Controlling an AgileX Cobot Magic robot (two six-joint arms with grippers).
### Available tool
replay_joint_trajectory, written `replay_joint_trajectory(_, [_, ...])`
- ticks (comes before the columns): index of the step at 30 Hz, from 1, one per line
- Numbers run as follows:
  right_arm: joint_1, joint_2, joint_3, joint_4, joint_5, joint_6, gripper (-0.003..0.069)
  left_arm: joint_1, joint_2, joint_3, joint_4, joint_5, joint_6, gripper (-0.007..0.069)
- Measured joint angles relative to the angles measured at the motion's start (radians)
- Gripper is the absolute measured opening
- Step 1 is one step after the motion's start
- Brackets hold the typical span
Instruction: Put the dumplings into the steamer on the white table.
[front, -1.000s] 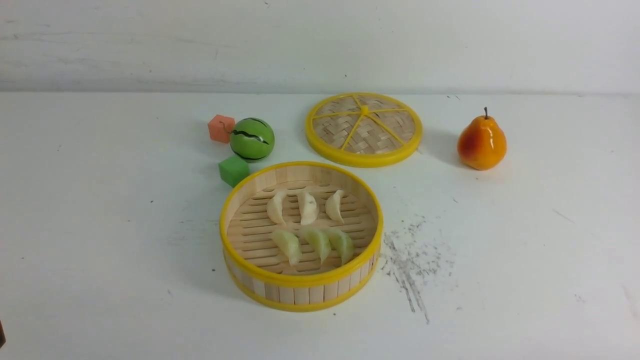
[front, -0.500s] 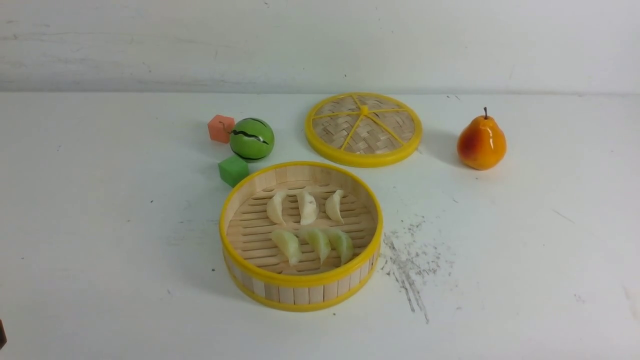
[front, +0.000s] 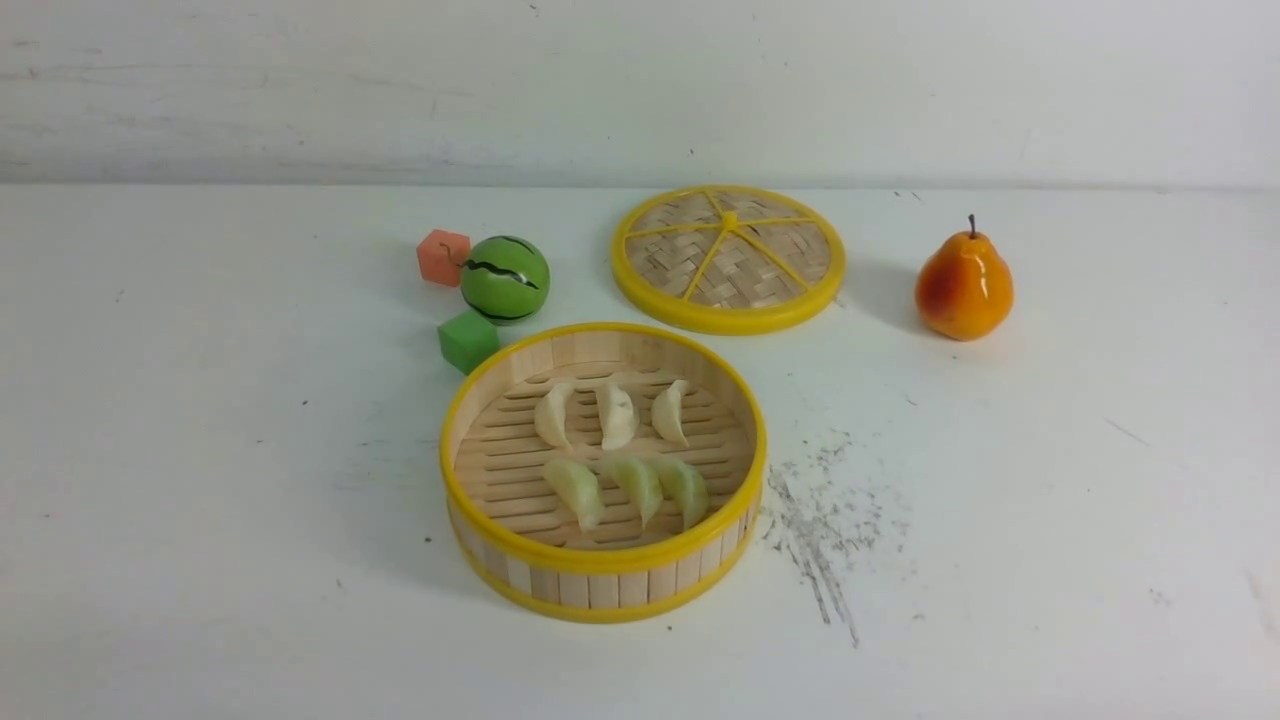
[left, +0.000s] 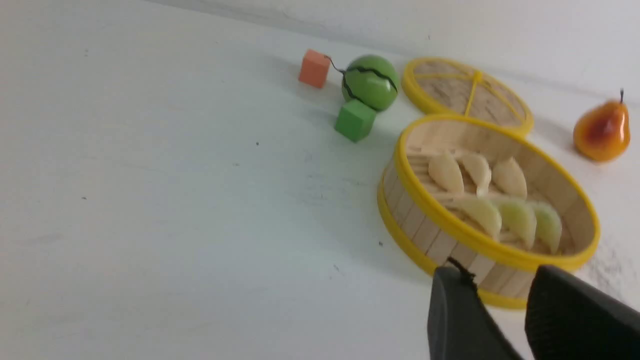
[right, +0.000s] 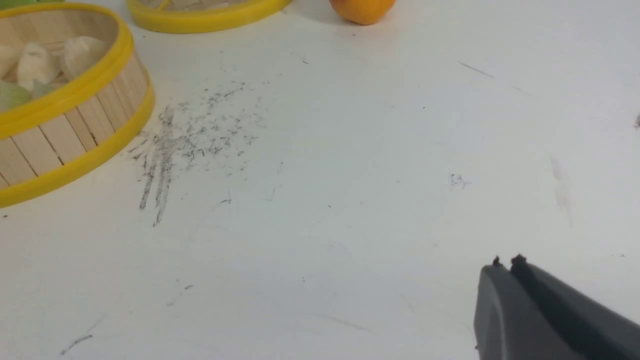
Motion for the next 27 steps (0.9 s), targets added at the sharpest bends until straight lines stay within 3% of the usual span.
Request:
replay_joint_trajectory(3, [0.0, 0.0, 0.0, 0.0, 0.0, 0.0, 0.0013, 0.148, -0.038, 0.057, -0.092, -0.141, 0.028, 0.0208])
replay_joint_trajectory(6, [0.0, 0.0, 0.0, 0.0, 0.0, 0.0, 0.0013, 0.27, -0.04, 0.143, -0.197, -0.324, 0.134, 0.019])
replay_joint_trajectory(8, [0.0, 0.0, 0.0, 0.0, 0.0, 0.0, 0.0013, 0.31, -0.04, 0.194, -0.252, -0.404, 0.199, 0.0158])
replay_joint_trajectory(11, [0.0, 0.0, 0.0, 0.0, 0.0, 0.0, 0.0013, 0.339, -0.04, 0.31, -0.311, -0.512, 0.321, 0.0039])
replay_joint_trajectory(13, [0.0, 0.0, 0.0, 0.0, 0.0, 0.0, 0.0013, 0.339, -0.04, 0.332, -0.318, -0.499, 0.343, -0.0015])
replay_joint_trajectory(19, [-0.001, 0.0, 0.0, 0.001, 0.0, 0.0, 0.002, 0.34, -0.04, 0.344, -0.389, -0.233, 0.448, -0.0014])
replay_joint_trajectory(23, [-0.001, 0.0, 0.0, 0.003, 0.0, 0.0, 0.0025, 0.341, -0.04, 0.346, -0.415, -0.197, 0.56, -0.0014])
replay_joint_trajectory(27, [-0.001, 0.0, 0.0, 0.003, 0.0, 0.0, 0.0031, 0.341, -0.04, 0.346, -0.418, -0.196, 0.593, -0.0014])
